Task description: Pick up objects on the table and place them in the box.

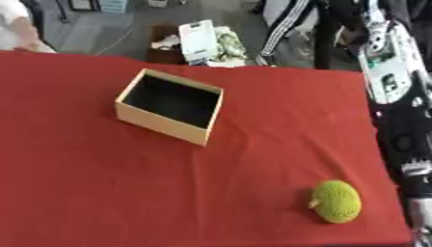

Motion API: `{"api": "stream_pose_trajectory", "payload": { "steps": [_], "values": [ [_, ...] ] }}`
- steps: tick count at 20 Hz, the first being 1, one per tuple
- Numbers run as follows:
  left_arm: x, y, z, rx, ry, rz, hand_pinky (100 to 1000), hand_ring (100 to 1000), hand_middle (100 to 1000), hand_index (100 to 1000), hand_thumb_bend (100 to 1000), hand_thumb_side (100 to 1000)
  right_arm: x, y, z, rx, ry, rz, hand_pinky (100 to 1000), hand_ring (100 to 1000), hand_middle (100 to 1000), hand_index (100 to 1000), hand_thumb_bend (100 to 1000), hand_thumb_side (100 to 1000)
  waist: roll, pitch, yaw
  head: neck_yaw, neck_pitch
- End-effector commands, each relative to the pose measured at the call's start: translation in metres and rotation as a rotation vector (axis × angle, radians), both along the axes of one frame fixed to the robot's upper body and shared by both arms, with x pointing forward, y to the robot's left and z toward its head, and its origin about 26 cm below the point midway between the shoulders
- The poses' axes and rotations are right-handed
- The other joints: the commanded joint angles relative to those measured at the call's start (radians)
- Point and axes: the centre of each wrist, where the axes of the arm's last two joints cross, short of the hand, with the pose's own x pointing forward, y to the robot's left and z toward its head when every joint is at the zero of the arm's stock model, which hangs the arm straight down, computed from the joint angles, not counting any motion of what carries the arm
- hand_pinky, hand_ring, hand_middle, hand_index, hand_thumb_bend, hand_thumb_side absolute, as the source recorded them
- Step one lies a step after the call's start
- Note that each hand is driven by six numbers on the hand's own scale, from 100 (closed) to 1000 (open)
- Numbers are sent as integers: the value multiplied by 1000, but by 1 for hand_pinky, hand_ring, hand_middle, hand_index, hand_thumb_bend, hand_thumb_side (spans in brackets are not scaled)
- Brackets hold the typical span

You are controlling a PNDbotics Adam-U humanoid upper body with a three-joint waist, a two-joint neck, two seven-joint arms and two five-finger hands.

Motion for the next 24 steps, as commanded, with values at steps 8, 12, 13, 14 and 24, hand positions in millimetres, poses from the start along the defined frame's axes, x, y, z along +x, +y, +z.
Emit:
{"api": "stream_pose_trajectory", "payload": {
  "steps": [8, 12, 13, 14, 24],
  "values": [
    [-5, 0, 10, 44, -26, 12, 674, 1000, 1000, 790, 190, 704, -12, -40, 2, -62, 105, 8, 828, 977, 857, 944, 100, 794, 6, -20, -11, -8, 6],
    [-5, 0, 10, 45, -21, 12, 673, 1000, 1000, 790, 189, 705, -16, -47, -3, -65, 134, 8, 830, 978, 859, 946, 100, 799, 4, -22, -12, -32, 6],
    [-6, 0, 10, 46, -21, 13, 673, 1000, 1000, 790, 188, 705, -18, -49, -5, -66, 140, 6, 831, 979, 859, 946, 100, 801, 4, -22, -12, -33, 6],
    [-6, 0, 10, 47, -21, 14, 673, 1000, 1000, 790, 188, 705, -19, -52, -6, -68, 149, 3, 832, 979, 860, 947, 100, 804, 4, -22, -12, -34, 6],
    [-7, 0, 9, 58, -13, 13, 673, 1000, 1000, 790, 189, 706, -35, -78, -24, -82, 256, 7, 844, 985, 869, 951, 100, 836, -2, -28, -20, -13, 6]
  ]
}}
